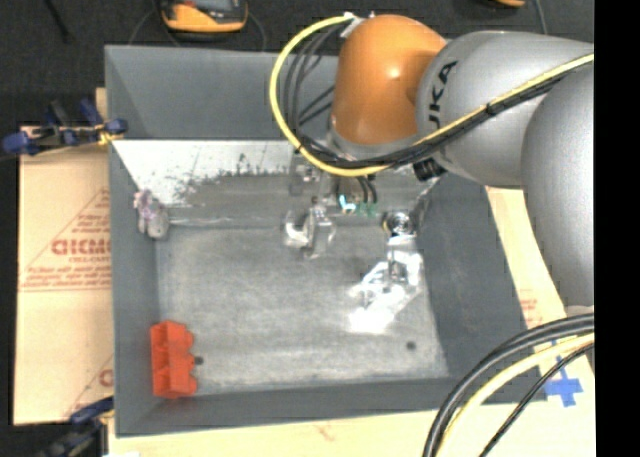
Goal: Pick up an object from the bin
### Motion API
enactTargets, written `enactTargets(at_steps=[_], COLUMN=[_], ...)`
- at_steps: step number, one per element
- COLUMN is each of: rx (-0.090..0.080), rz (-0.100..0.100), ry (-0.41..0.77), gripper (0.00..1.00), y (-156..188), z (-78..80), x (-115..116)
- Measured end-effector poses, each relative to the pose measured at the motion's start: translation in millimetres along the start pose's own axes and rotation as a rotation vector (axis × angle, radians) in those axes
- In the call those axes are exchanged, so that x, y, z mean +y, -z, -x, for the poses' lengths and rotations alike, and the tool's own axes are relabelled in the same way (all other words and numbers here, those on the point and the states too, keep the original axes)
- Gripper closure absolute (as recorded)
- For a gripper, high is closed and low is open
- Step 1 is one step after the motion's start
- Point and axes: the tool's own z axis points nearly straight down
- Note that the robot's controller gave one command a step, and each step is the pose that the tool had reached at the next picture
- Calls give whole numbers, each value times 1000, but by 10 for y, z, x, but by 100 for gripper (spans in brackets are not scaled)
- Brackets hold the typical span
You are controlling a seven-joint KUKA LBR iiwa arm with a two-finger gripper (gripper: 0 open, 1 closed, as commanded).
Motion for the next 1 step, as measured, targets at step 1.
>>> enactTargets(at_steps=[1], rx=[-14], rz=[-1], ry=[151], gripper=[0], y=[-1018], z=[44], x=[-236])
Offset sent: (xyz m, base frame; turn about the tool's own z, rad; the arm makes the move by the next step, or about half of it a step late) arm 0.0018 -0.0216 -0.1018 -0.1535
